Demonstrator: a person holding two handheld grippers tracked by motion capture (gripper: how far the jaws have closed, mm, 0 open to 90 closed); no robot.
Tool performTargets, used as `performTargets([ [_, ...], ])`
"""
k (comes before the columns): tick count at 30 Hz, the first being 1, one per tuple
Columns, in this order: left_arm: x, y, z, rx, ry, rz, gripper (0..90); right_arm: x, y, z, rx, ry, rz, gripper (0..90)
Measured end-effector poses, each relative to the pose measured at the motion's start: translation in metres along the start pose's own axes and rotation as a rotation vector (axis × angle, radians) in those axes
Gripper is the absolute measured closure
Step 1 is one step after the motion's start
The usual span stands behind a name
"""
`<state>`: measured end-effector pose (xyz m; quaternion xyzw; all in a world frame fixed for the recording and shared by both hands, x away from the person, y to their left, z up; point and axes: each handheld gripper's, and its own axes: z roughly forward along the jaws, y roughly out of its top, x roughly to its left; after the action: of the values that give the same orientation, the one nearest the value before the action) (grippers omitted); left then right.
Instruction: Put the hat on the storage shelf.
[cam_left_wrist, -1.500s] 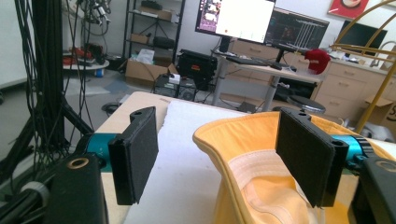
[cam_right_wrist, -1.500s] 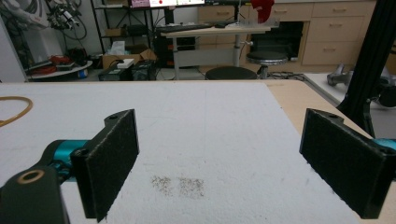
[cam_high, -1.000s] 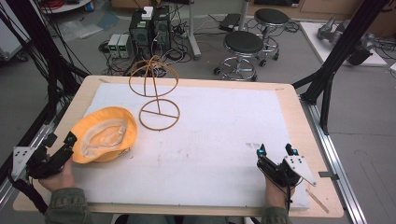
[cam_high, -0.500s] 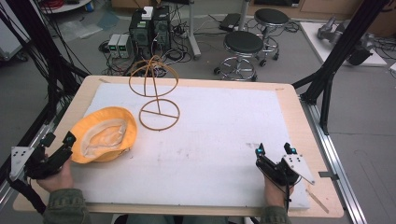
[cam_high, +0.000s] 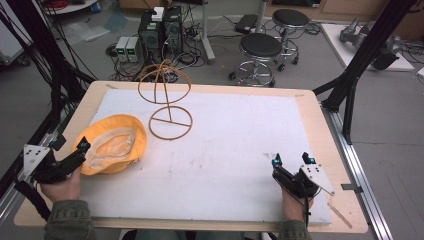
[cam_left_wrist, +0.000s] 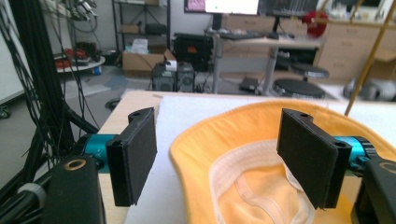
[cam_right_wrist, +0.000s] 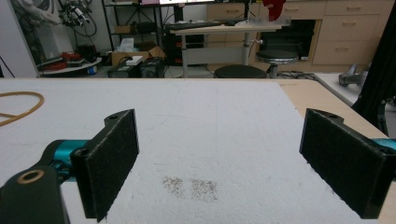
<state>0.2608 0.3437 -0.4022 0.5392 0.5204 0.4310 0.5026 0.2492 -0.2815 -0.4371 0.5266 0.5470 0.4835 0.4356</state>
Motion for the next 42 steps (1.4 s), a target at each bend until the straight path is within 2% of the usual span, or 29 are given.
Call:
performTargets([
  [6,0.002,0.004,0.007,0.057,-0.021,-0.009,28.8,0.001,-0.001,0.001,0.008,0.006,-0.002,10.7],
  [9,0.009,0.002,0.012,0.100,-0.013,-0.032,28.9,0.002,-0.001,0.002,0.012,0.008,-0.004,10.7],
  [10,0.012,0.000,0.014,0.128,-0.013,-0.049,28.9,0.002,-0.001,0.002,0.012,0.008,-0.004,10.7],
  [14,0.018,-0.002,0.020,0.191,-0.023,-0.091,28.9,0.003,-0.001,0.003,0.014,0.014,-0.024,10.7],
  [20,0.019,-0.001,0.024,0.251,-0.020,-0.102,29.8,0.004,-0.002,0.003,0.020,0.016,-0.031,10.7],
  [23,0.021,-0.001,0.026,0.275,-0.018,-0.120,30.7,0.005,-0.002,0.004,0.021,0.016,-0.062,10.8],
  [26,0.022,-0.004,0.030,0.294,-0.012,-0.120,33.5,0.009,-0.002,0.005,0.030,0.020,-0.093,10.8],
  [27,0.022,-0.004,0.031,0.295,-0.012,-0.123,33.9,0.010,-0.002,0.006,0.027,0.022,-0.117,10.8],
  [30,0.023,-0.006,0.033,0.310,-0.021,-0.136,38.4,0.013,-0.003,0.006,0.030,0.027,-0.134,10.8],
  [33,0.024,-0.007,0.033,0.321,-0.049,-0.160,48.4,0.013,-0.003,0.006,0.034,0.030,-0.130,10.7],
  [36,0.024,-0.008,0.033,0.320,-0.059,-0.186,60.1,0.012,-0.003,0.006,0.035,0.028,-0.124,10.7],
  [39,0.028,-0.011,0.030,0.299,-0.086,-0.224,85.6,0.011,-0.003,0.006,0.032,0.025,-0.123,10.8],
  [42,0.028,-0.012,0.030,0.286,-0.097,-0.233,88.0,0.011,-0.003,0.006,0.034,0.026,-0.114,10.7],
])
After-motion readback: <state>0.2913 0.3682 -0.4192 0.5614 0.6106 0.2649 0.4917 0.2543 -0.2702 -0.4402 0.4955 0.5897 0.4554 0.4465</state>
